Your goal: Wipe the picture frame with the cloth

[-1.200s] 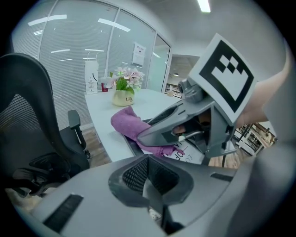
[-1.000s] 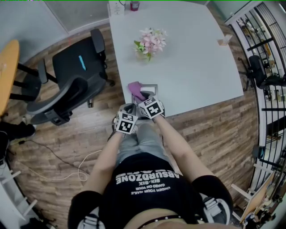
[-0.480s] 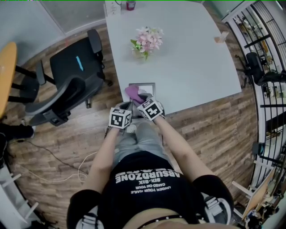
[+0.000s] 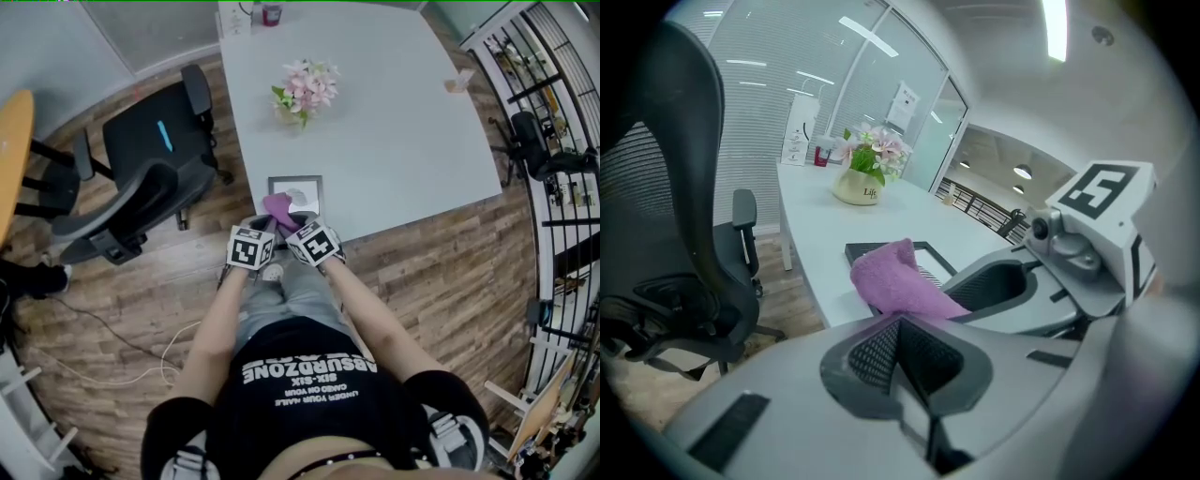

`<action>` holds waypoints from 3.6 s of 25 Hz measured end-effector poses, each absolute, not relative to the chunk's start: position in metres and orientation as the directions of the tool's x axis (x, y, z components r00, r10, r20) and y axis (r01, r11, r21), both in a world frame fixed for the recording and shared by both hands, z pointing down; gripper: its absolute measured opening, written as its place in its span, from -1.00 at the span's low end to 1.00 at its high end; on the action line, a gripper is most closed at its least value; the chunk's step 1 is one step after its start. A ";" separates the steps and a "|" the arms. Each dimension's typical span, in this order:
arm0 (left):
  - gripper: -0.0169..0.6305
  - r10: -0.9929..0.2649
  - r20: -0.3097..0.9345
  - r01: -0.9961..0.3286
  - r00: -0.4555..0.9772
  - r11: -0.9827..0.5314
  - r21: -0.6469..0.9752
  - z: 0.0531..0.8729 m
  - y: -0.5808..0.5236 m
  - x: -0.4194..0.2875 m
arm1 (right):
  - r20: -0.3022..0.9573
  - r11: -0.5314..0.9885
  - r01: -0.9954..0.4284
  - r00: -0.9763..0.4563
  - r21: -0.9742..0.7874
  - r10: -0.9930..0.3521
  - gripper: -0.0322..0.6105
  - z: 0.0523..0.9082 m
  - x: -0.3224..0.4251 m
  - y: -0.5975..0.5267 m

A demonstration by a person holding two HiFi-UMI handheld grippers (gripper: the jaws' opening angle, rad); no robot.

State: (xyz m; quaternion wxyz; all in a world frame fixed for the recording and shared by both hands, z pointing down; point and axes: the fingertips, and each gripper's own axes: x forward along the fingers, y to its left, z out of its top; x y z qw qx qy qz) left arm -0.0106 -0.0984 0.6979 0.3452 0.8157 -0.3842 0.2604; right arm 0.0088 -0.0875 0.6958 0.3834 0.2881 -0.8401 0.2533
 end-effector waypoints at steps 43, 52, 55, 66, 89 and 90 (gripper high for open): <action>-0.90 -0.482 0.712 -0.824 0.511 -0.511 0.245 0.696 -0.098 -0.006 | 0.850 0.670 -0.741 -0.381 -0.045 -0.364 -0.48 0.691 0.087 -0.084; -0.90 -0.481 0.716 -0.823 0.506 -0.517 0.235 0.696 -0.097 -0.006 | 0.835 0.642 -0.764 -0.393 -0.063 -0.386 -0.48 0.689 0.090 -0.068; -0.90 -0.483 0.714 -0.824 0.507 -0.514 0.237 0.697 -0.098 -0.006 | 0.835 0.643 -0.764 -0.389 -0.056 -0.389 -0.48 0.690 0.090 -0.068; -0.90 -0.485 0.709 -0.829 0.512 -0.496 0.259 0.696 -0.098 -0.006 | 0.832 0.587 -0.807 -0.372 -0.071 -0.410 -0.48 0.695 0.081 -0.068; -0.90 -0.489 0.710 -0.834 0.506 -0.488 0.259 0.696 -0.097 -0.007 | 0.795 0.620 -0.776 -0.446 -0.114 -0.411 -0.49 0.697 0.011 -0.063; -0.90 -0.488 0.711 -0.832 0.507 -0.491 0.256 0.696 -0.097 -0.007 | 0.797 0.628 -0.770 -0.447 -0.112 -0.407 -0.49 0.697 0.012 -0.063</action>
